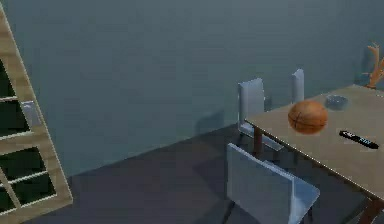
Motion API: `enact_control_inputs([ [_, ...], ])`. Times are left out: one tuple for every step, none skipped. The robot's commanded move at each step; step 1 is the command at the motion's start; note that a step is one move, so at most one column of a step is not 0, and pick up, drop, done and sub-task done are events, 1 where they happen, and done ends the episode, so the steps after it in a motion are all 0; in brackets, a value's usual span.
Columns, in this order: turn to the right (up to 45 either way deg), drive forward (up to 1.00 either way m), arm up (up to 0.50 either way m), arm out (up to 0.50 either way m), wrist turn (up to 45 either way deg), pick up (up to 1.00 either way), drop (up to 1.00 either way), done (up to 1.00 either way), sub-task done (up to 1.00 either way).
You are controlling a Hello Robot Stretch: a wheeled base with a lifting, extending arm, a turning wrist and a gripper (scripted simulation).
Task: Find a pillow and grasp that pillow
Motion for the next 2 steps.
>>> enact_control_inputs([
  [45.0, 0.0, 0.0, 0.0, 0.0, 0.0, 0.0, 0.0, 0.0],
  [45.0, 0.0, 0.0, 0.0, 0.0, 0.0, 0.0, 0.0, 0.0],
])
